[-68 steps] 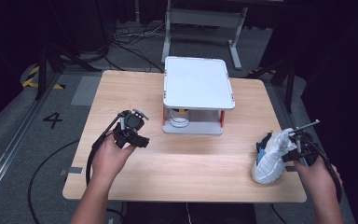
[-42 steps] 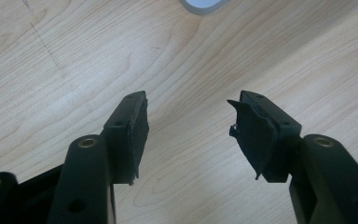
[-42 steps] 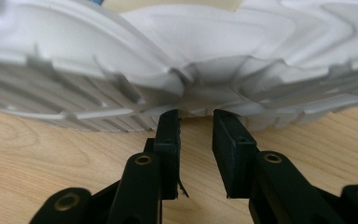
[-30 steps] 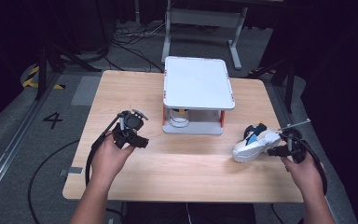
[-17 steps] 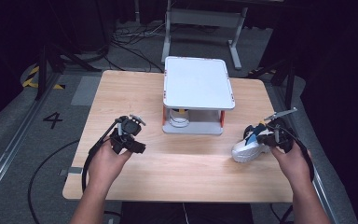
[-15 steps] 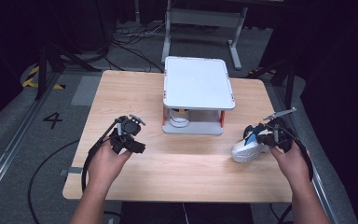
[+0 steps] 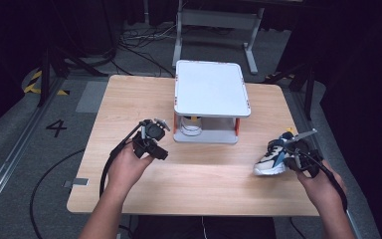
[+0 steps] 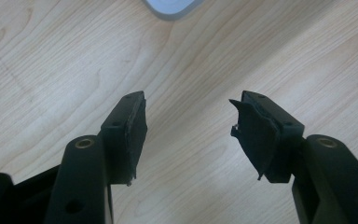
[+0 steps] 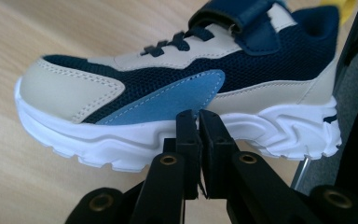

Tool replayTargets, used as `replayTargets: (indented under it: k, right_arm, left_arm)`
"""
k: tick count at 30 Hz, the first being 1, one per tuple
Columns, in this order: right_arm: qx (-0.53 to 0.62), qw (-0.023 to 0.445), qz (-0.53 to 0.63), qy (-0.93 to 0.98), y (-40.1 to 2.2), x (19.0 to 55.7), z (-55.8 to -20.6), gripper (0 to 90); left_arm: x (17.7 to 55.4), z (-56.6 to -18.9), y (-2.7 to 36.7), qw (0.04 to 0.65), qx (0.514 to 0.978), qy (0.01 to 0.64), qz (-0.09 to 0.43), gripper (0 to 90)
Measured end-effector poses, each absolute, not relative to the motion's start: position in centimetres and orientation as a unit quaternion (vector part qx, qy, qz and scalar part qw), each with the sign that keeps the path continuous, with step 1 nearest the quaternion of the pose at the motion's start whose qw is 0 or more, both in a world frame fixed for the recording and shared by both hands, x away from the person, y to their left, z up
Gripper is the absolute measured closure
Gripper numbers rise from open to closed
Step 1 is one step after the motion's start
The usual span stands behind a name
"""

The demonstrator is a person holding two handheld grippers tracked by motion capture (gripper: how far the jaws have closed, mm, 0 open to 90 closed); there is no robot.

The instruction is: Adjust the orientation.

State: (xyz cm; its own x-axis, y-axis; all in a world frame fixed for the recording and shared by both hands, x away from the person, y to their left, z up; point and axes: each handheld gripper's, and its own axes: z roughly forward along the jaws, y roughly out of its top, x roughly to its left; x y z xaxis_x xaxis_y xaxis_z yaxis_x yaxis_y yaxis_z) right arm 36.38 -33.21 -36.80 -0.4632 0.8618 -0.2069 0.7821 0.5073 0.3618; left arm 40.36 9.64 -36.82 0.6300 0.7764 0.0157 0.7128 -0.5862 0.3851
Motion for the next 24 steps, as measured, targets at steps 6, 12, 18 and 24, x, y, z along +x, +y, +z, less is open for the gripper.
replayTargets:
  k: [6, 12, 18, 24]
  right_arm:
    - [0.480, 0.166, 0.087, 0.857, -33.2, 35.1, -37.2, 87.2]
    - [0.475, 0.124, 0.091, 0.866, -33.6, 34.8, -37.4, 85.9]
    - [0.475, 0.087, 0.087, 0.871, -34.1, 34.8, -37.8, 86.0]
    - [0.474, 0.055, 0.081, 0.875, -34.3, 35.1, -38.4, 87.7]
  left_arm:
    - [40.8, -36.9, 9.1, 0.173, 0.890, 0.412, 0.088, 42.4]
    - [40.7, -36.7, 9.6, 0.179, 0.886, 0.418, 0.088, 42.4]
    - [40.6, -36.9, 10.0, 0.176, 0.884, 0.424, 0.088, 42.5]
    - [40.6, -37.0, 9.9, 0.175, 0.884, 0.424, 0.085, 42.5]
